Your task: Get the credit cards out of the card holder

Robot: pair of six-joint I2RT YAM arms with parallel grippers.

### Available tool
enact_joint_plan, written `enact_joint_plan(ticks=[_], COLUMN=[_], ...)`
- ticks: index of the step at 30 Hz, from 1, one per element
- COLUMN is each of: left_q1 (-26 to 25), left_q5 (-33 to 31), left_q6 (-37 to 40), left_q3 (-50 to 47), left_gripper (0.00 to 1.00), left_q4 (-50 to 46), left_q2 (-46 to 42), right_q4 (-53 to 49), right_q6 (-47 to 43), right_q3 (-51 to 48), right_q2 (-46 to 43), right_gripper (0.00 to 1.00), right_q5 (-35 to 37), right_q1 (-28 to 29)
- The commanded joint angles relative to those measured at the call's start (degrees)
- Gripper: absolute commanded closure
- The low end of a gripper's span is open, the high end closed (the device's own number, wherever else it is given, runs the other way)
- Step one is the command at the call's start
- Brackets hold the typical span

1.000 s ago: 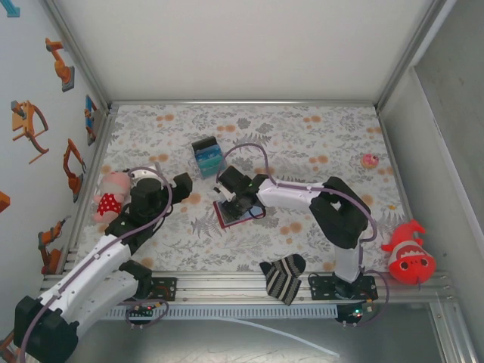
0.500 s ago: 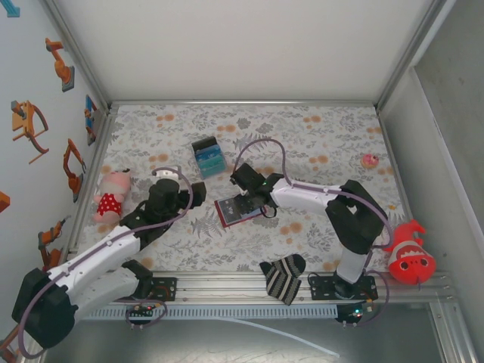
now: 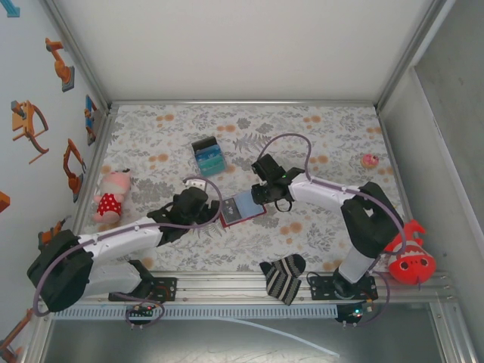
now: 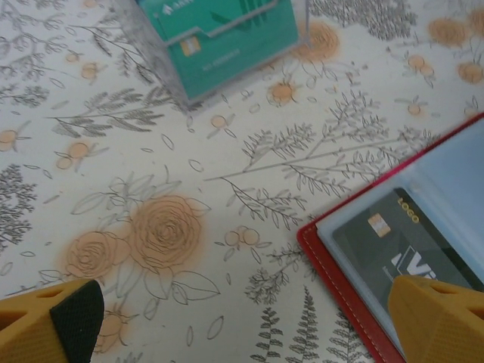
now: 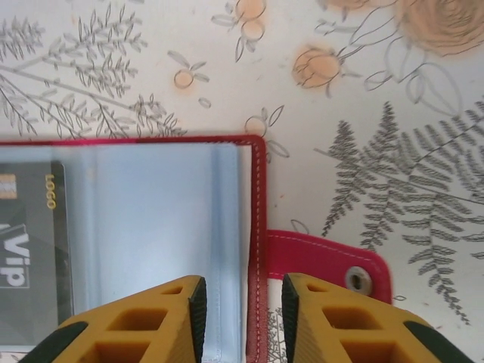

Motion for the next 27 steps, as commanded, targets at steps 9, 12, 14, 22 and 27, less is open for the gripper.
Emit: enact_joint_plan(ticks=[9, 12, 14, 22, 27], left_q1=[-2.1, -2.1, -2.1, -2.2, -2.2], left_q5=[-2.8, -2.7, -2.5, -2.4, -3.1], left_q6=[-1.2, -1.7, -1.7, -2.6, -3.0], left_q3=[1.7, 1.6, 1.8, 2.2, 2.0], left_gripper=[0.03, 0.03, 0.03, 0.03, 0.03], left_q4=[2.1, 3.5, 4.2, 5.0, 4.1], left_q2=[7.2, 9.2, 10.4, 13.5, 14.3], right_q4=[3.2, 4.8, 5.6, 8.8, 10.5], right_q6=[3.3, 4.2, 4.7, 6.6, 7.5], right_q3=[1.2, 1.6, 1.7, 1.3, 1.6], right_q2=[-1.3, 0.8, 2.0, 5.6, 7.8], right_gripper=[0.72, 0.72, 0.73, 0.74, 0.74], right_q5=[-16.5, -20.3, -22.1, -27.8, -31.2], right_q1=[-2.6, -2.5, -2.5, -2.4, -2.4])
